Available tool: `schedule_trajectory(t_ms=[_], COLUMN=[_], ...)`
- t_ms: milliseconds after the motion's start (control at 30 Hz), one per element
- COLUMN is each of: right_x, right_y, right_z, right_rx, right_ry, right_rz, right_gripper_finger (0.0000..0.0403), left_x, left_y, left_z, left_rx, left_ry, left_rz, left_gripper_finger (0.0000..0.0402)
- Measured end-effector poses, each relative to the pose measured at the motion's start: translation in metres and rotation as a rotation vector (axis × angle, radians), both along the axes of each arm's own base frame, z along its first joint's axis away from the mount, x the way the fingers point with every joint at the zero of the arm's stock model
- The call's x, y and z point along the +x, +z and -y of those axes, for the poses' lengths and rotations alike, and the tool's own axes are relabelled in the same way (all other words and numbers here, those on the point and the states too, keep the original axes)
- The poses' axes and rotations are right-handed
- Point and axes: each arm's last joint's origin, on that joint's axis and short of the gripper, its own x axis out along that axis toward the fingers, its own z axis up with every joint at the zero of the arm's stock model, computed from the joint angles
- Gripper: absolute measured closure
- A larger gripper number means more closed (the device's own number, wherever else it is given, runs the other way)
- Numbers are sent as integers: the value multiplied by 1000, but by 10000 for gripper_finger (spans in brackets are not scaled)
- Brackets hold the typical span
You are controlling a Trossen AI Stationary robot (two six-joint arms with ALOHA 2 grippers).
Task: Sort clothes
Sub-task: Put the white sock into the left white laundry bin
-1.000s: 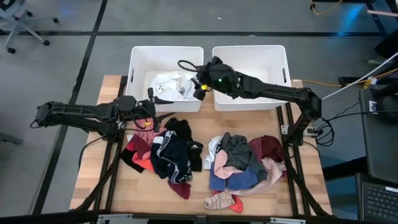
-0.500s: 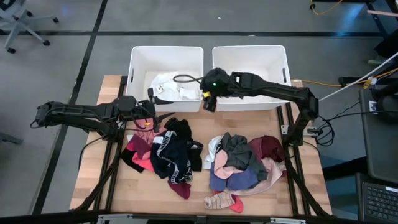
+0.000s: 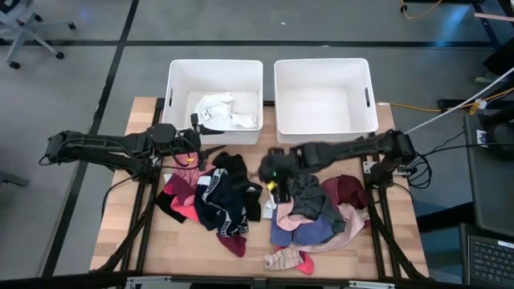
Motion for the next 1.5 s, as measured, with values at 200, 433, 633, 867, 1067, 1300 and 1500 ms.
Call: schedule_trajectory(t_ms=[200, 433, 633, 867, 1067, 1300, 1500], right_x=[-5, -12, -8, -1, 0, 2, 9], right_y=[-49, -87, -124, -153, -156, -154, -140], right_z=[-10, -3, -4, 2, 3, 4, 3], right_rx=[20, 38, 27, -12, -31, -50, -73], right_ry=[-16, -52, -47, -72, -69, -67, -77], right_rz=[-31, -60, -127, -192, -194, -200, -207], right_gripper_finger=[155, 155, 155, 161, 238, 383, 370], left_x=[0, 0, 0, 0, 0, 0, 0], left_y=[0, 0, 0, 0, 0, 0, 0], left_z=[0, 0, 0, 0, 0, 0, 0], left_rx=[0, 0, -3, -7, -5, -7, -7], left_ry=[0, 0, 1, 1, 0, 1, 1], left_rz=[2, 2, 3, 4, 3, 4, 4], left_gripper_finger=[208, 208, 208, 208, 208, 208, 208])
